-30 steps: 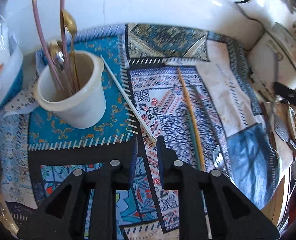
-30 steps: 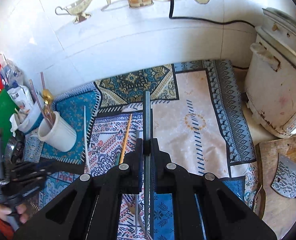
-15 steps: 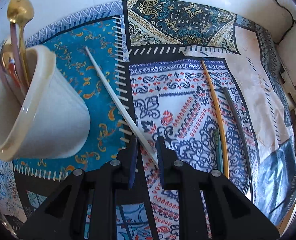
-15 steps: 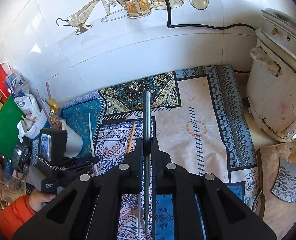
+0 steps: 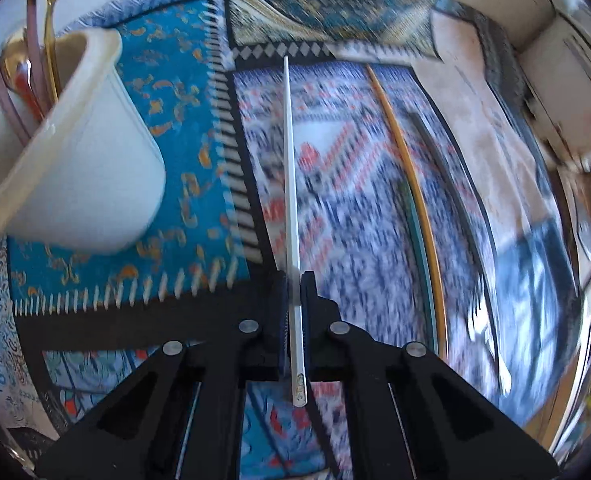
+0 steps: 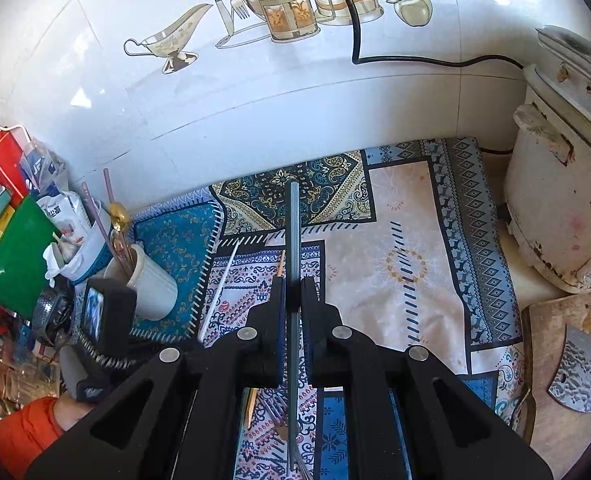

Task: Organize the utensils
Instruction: 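Carry the white chopstick with the left gripper while the right gripper carries the dark green chopstick to the cup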

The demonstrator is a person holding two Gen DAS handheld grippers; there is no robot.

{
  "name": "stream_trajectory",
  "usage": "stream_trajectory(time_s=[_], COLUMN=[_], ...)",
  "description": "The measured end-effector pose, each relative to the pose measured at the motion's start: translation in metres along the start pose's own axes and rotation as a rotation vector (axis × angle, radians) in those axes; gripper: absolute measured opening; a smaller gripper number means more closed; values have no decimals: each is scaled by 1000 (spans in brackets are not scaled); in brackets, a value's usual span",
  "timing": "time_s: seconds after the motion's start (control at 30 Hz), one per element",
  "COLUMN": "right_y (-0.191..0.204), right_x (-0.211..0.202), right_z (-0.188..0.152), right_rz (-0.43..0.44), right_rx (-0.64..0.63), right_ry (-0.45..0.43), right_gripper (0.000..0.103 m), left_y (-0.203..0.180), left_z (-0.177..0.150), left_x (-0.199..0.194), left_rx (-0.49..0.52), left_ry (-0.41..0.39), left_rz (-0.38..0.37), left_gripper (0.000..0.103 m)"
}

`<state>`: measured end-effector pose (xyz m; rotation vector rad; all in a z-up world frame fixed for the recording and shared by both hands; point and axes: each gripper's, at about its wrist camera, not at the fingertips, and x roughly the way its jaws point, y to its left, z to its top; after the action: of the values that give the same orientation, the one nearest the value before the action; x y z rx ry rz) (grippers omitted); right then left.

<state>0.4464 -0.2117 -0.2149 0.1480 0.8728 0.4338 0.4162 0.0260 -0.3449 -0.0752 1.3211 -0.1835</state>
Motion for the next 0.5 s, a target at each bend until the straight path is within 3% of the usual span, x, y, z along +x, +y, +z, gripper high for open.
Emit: stream_trajectory(time_s=[0.1, 0.2, 0.3, 0.5], right_y=[-2, -4, -5, -10], right_x=[-2, -3, -4, -6], right_z=[2, 3, 2, -2], right_rz=[4, 3, 1, -6], right_rx=[10, 14, 17, 25], right_ry=[-5, -9, -8, -5], right_gripper=[7, 7, 7, 7], left_y=[-10, -20, -26, -36], left_z=[-17, -11, 9, 57], left_x=[-2, -3, 4, 18], left_rx=[103, 146, 128, 100], left_ry=[60, 73, 70, 58], left_rz=[0, 25, 29, 14], left_gripper=[4, 7, 13, 13])
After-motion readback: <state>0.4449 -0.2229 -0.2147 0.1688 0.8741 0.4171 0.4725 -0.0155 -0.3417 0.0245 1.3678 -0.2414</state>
